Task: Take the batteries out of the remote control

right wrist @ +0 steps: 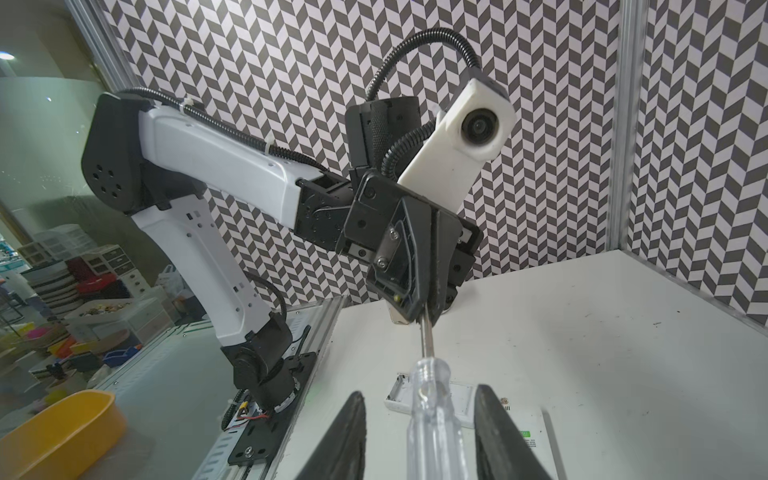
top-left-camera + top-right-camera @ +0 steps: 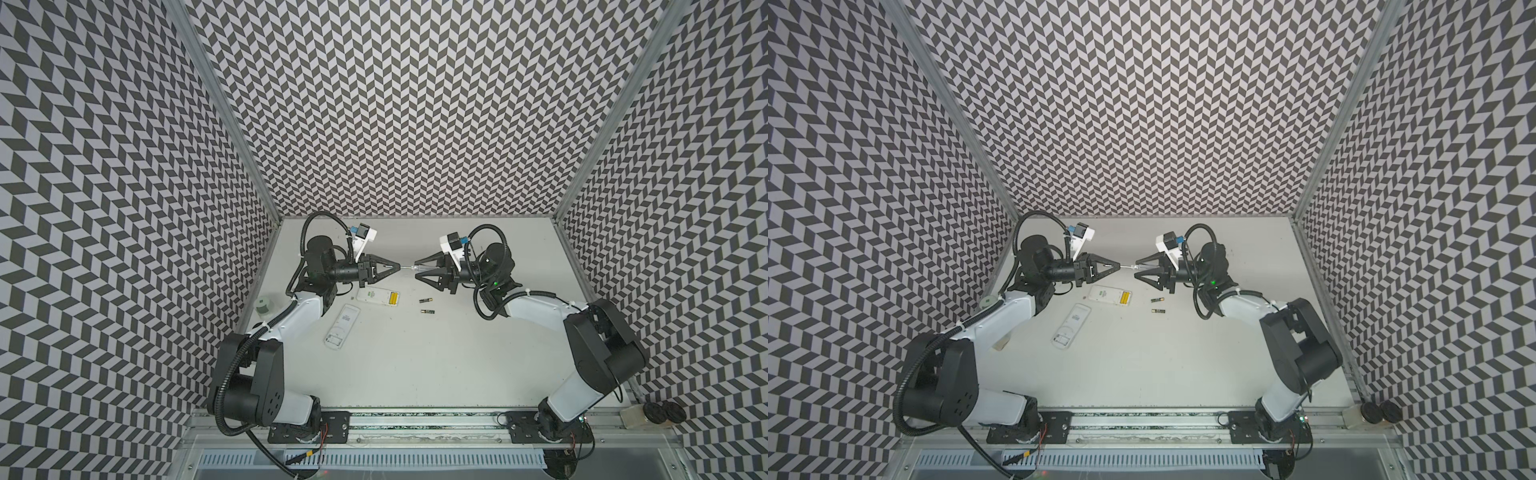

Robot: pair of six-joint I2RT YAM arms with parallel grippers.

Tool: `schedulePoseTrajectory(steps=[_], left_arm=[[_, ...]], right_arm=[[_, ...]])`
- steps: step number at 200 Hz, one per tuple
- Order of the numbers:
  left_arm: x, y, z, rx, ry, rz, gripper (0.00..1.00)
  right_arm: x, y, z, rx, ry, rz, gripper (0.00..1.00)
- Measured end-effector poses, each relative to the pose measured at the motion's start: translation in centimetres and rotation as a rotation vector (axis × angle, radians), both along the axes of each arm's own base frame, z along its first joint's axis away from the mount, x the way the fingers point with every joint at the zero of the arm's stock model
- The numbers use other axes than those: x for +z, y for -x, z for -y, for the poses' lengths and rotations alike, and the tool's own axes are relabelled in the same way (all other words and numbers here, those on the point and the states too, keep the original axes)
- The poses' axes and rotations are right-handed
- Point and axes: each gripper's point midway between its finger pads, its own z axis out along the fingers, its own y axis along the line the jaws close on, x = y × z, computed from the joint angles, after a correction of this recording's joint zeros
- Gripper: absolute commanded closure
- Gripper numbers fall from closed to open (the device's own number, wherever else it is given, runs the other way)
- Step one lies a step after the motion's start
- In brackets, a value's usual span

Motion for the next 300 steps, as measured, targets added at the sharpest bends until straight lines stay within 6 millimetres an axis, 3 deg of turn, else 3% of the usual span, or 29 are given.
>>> schedulePoseTrajectory(steps=[19,42,75,101,125,130,150,174,216,229,252,271,300], left_arm=[[0.1,0.0,0.0,-0.004,0.0,0.002,1.0],[0.1,0.1,0.0,-0.009,-0.001,0.006,1.0],[0.0,0.2,0.0,-0.017,-0.002,0.004,1.0],[0.0,0.5,0.2,-0.032,-0.001,0.005,1.0],[0.0,0.6,0.2,-0.035,-0.002,0.004,1.0],[-0.1,0.5,0.2,-0.035,-0.002,0.004,0.94],[-0.2,0.4,0.2,-0.031,-0.004,0.006,0.41],[-0.3,0.0,-0.4,-0.01,-0.008,0.024,0.19],[0.0,-1.7,-3.2,0.044,-0.042,0.152,0.09],[0.8,-3.0,-4.0,0.086,-0.079,0.234,0.01],[1.2,-5.8,-4.7,0.175,-0.227,0.446,0.0],[-1.2,-6.8,-4.3,0.174,-0.401,0.582,0.0],[-7.3,-6.4,-4.2,0.073,-0.623,0.655,0.0]], right_arm=[[-0.4,0.6,0.2,0.005,-0.014,0.017,0.61],[-0.2,0.8,0.3,0.009,-0.038,0.039,0.71],[-0.1,1.0,0.4,0.013,-0.068,0.041,0.72],[0.4,1.1,0.5,0.01,-0.085,0.055,0.82],[0.3,0.8,0.6,-0.01,-0.087,0.059,1.0],[0.3,0.8,0.5,-0.012,-0.086,0.059,1.0],[-0.1,0.5,0.5,-0.022,-0.074,0.066,1.0],[-0.8,0.4,0.8,-0.046,-0.034,0.059,1.0],[-0.6,0.0,2.0,-0.147,0.056,0.092,1.0],[-0.9,-0.1,2.3,-0.19,0.102,0.112,1.0],[-2.5,0.4,2.6,-0.24,0.198,0.135,1.0],[-4.3,1.1,3.1,-0.259,0.275,0.129,1.0],[-7.3,1.9,3.6,-0.283,0.396,0.137,1.0]])
